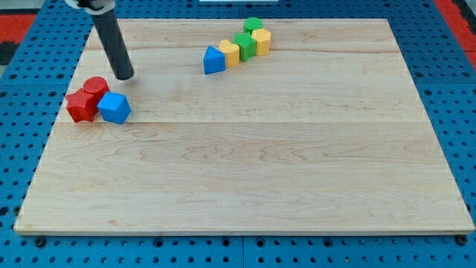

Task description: Move the blue cube left to the blue triangle

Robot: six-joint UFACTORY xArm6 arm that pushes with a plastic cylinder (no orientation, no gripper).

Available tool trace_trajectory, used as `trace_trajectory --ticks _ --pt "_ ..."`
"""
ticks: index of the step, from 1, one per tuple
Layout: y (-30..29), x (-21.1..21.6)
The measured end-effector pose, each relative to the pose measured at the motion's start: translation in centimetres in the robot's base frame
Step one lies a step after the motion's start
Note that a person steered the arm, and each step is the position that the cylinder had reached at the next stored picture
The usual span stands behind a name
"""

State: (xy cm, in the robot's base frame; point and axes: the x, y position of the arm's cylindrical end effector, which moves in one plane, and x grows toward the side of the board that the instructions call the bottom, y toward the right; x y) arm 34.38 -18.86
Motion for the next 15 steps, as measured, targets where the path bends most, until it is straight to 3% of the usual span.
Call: trace_trajectory --ticks 2,3,4,5,6,7,8,9,10,11,12,13,14,15 --pt "9.7 11.9" --pt "1.1 12.6" --pt "-3.2 10.5" --pt "3.1 6.3" --pt "4.8 1.2" --pt "4.3 0.2" --pt "0.5 -1.8" --pt "-5.1 -7.4" --pt "-3.8 -9.0" --pt "-6.1 -7.7" --pt "-3.2 -5.3" --pt "4.1 -5.8" --pt "5.8 -5.7" --pt "2.6 -5.4"
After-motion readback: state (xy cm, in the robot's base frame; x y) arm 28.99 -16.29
